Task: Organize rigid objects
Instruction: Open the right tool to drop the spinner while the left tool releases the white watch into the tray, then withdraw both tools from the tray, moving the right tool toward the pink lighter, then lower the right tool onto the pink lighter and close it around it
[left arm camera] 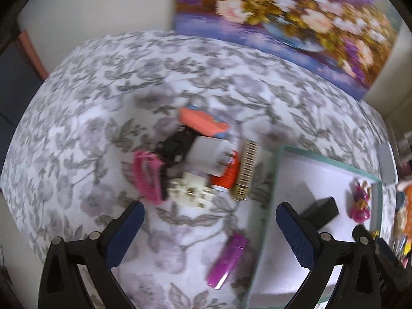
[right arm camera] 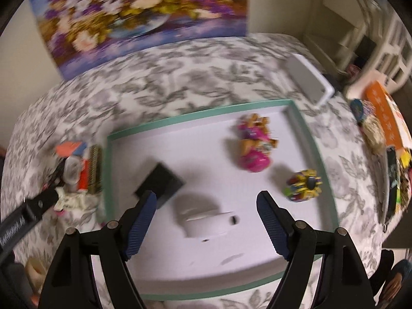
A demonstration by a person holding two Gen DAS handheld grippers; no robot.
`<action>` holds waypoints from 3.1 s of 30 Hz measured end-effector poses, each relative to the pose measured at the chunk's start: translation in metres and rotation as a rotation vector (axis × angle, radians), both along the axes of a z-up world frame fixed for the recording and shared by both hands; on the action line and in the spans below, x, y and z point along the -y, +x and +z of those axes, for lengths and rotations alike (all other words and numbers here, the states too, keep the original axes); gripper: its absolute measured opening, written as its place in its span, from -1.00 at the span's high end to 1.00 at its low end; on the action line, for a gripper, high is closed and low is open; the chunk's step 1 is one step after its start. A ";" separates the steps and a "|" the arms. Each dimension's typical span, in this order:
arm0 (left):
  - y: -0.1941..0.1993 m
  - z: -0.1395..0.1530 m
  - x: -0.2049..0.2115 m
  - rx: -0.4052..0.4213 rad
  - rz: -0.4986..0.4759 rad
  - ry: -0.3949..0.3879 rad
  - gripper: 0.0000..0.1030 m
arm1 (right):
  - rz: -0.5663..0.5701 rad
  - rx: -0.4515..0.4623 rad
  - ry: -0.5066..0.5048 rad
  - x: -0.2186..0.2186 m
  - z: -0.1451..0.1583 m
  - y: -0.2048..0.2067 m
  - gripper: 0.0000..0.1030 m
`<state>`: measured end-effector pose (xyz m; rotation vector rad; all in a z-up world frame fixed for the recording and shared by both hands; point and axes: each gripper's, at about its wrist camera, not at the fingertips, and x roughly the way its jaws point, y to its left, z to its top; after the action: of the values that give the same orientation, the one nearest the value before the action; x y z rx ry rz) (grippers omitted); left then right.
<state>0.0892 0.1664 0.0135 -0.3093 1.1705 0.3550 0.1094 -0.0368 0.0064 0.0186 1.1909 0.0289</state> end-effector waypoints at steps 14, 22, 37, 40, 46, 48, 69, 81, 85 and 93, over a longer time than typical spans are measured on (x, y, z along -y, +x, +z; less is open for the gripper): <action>-0.026 0.020 -0.057 0.047 0.111 0.017 -1.00 | 0.123 -0.005 0.050 -0.059 0.001 -0.016 -0.57; -0.032 0.012 -0.070 0.019 0.108 -0.006 -1.00 | 0.182 -0.051 0.041 -0.096 -0.014 -0.025 -0.57; -0.046 -0.008 -0.090 -0.023 0.124 -0.071 -1.00 | 0.253 -0.131 0.003 -0.110 -0.042 -0.030 -0.57; -0.049 -0.011 -0.096 -0.023 0.137 -0.096 -1.00 | 0.276 -0.116 0.019 -0.114 -0.037 -0.034 -0.57; -0.053 -0.013 -0.105 -0.019 0.173 -0.132 -1.00 | 0.332 -0.121 -0.003 -0.125 -0.041 -0.041 -0.57; -0.055 -0.013 -0.106 -0.020 0.173 -0.134 -1.00 | 0.311 -0.126 -0.053 -0.121 -0.044 -0.040 -0.57; -0.060 -0.015 -0.113 -0.006 0.210 -0.211 -1.00 | 0.361 -0.171 -0.255 -0.130 -0.076 -0.063 -0.57; -0.064 -0.018 -0.131 -0.019 0.242 -0.186 -1.00 | 0.371 -0.103 -0.196 -0.153 -0.059 -0.055 -0.57; -0.065 -0.018 -0.134 -0.019 0.253 -0.189 -1.00 | 0.379 -0.050 -0.109 -0.148 -0.036 -0.053 -0.57; -0.065 -0.021 -0.135 -0.026 0.261 -0.196 -1.00 | 0.432 -0.088 0.054 -0.148 -0.039 -0.042 -0.57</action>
<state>0.0238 0.3017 -0.0080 -0.6336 1.1947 0.4737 0.0678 0.1114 -0.0330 -0.1925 1.2634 0.4436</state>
